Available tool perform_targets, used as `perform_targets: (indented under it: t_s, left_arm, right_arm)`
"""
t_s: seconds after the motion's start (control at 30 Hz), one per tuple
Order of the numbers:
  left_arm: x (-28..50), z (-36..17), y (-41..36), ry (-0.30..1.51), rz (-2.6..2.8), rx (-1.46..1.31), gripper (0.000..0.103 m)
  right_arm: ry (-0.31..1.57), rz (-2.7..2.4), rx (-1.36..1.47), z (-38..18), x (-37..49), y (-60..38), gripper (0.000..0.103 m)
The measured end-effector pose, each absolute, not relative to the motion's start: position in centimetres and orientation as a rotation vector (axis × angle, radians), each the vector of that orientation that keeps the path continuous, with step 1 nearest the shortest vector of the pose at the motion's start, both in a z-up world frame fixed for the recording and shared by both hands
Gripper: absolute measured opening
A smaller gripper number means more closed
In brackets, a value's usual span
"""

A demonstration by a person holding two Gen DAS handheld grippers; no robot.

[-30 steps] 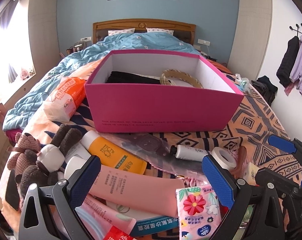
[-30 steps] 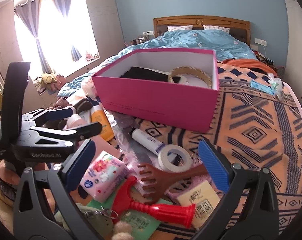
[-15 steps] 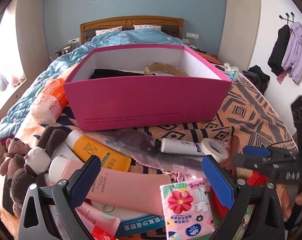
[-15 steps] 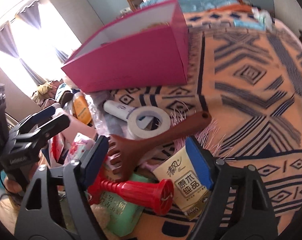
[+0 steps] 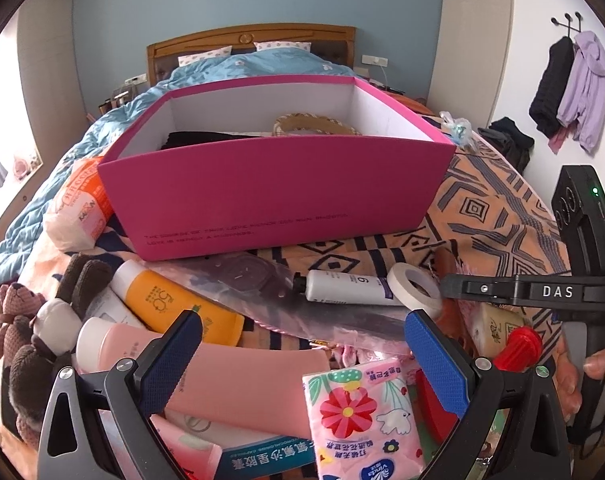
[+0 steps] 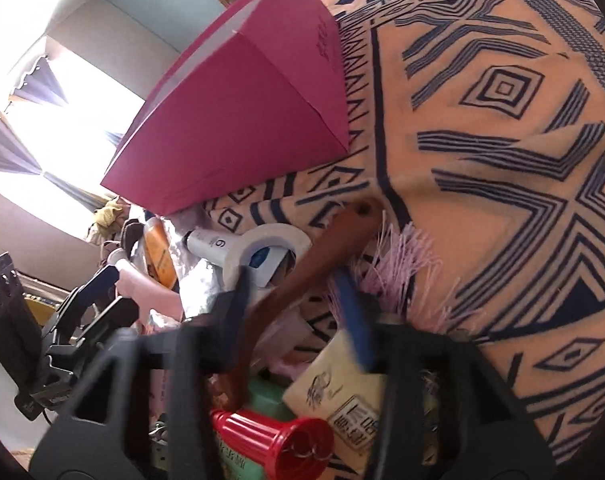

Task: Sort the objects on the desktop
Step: 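Close the right gripper on the brown wooden comb and lift it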

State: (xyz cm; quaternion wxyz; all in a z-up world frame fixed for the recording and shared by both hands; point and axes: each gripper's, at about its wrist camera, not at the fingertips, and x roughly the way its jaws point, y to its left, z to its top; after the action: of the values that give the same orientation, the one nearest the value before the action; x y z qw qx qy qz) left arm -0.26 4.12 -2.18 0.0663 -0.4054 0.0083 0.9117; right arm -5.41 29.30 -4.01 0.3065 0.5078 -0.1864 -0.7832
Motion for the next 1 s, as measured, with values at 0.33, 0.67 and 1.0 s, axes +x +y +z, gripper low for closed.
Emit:
perform_targets:
  t_s: [0.33,0.67,1.0]
  left_arm:
    - [-0.6,-2.6,4.8,0.05,2.716,-1.235,0.103]
    - [-1.3,-2.0,5.9,0.021,2.599,-1.198,0.103]
    - [-1.7,-2.8,9.1,0.125,2.48,-1.198,0.102]
  right_arm:
    - [-0.574,-1.987,1.362,-4.7,-7.3,29.1,0.04]
    - [-0.417,-2.043,1.217,-2.5,-5.9,28.9,0.015]
    - [-0.246,-2.034,1.227,-2.2,-5.7,27.2,0.015]
